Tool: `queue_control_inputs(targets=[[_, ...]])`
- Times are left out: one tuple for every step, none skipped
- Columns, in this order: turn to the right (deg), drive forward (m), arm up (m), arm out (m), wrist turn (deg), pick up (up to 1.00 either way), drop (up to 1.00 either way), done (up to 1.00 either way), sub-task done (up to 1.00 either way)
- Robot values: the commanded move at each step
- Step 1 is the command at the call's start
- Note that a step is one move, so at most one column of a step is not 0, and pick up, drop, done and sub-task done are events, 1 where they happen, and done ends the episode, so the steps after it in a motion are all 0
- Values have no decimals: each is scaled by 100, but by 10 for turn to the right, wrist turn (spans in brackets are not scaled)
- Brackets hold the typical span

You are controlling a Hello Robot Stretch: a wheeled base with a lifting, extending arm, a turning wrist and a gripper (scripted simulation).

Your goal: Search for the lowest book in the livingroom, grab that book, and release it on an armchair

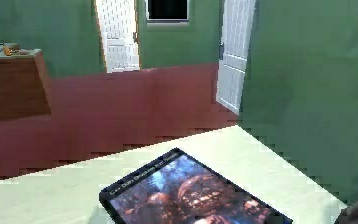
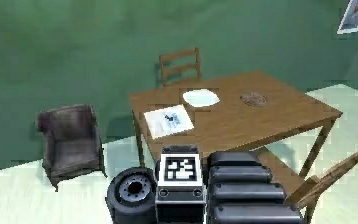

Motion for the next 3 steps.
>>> queue_control_inputs(targets=[[0,100,0,0,0,0,0,0,0],[0,100,0,0,0,0,0,0,0],[30,0,0,0,0,0,0,0,0]])
